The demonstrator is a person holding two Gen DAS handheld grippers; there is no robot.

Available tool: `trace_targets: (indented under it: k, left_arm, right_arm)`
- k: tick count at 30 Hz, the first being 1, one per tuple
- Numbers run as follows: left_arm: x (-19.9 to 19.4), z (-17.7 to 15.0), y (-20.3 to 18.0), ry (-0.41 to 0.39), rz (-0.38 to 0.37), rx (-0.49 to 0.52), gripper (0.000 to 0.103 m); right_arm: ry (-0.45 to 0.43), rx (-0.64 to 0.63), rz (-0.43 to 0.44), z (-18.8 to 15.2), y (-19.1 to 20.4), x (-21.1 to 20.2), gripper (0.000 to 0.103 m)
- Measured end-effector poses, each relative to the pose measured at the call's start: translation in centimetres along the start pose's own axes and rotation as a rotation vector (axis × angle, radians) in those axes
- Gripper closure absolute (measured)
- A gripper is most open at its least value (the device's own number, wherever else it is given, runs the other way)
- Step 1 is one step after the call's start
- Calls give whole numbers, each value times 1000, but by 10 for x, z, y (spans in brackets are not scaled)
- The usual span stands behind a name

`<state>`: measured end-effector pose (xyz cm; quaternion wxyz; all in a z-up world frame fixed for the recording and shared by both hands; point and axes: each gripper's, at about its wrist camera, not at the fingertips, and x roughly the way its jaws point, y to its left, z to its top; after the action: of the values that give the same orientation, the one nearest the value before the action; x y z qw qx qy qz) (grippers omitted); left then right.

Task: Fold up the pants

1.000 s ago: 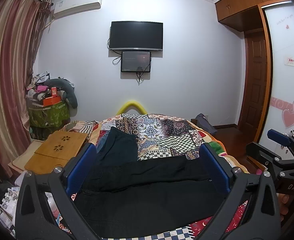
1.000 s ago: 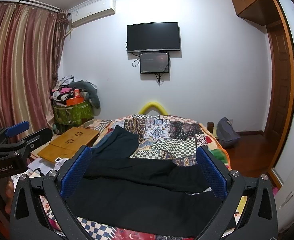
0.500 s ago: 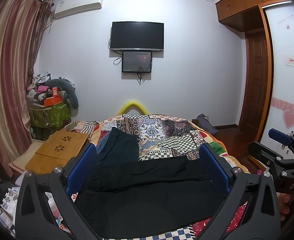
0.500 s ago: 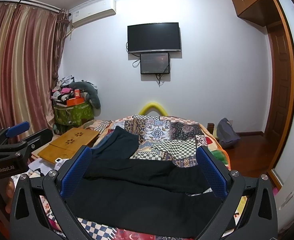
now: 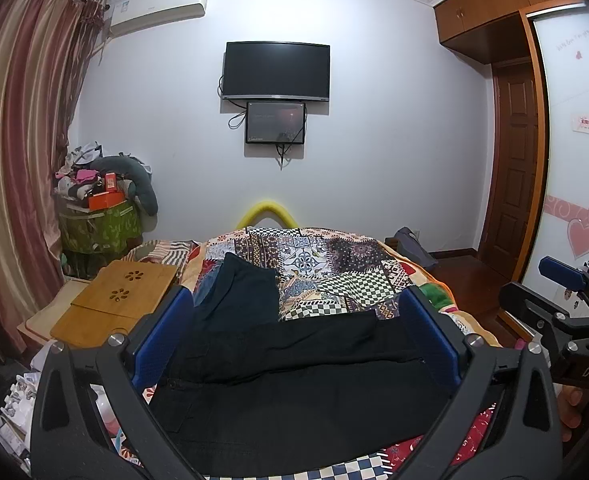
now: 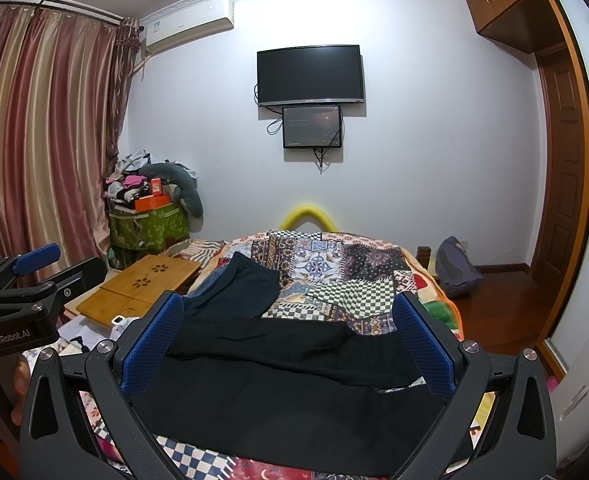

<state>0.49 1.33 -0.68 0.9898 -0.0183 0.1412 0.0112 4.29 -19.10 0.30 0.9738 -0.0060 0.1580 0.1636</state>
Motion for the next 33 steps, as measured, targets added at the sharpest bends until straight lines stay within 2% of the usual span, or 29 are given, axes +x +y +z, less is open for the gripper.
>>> trace_targets:
  k: [33]
  left_arm:
    - [2, -3, 7, 7, 6, -3, 0]
  right_arm:
    - [10, 3, 11, 1, 4, 3, 0]
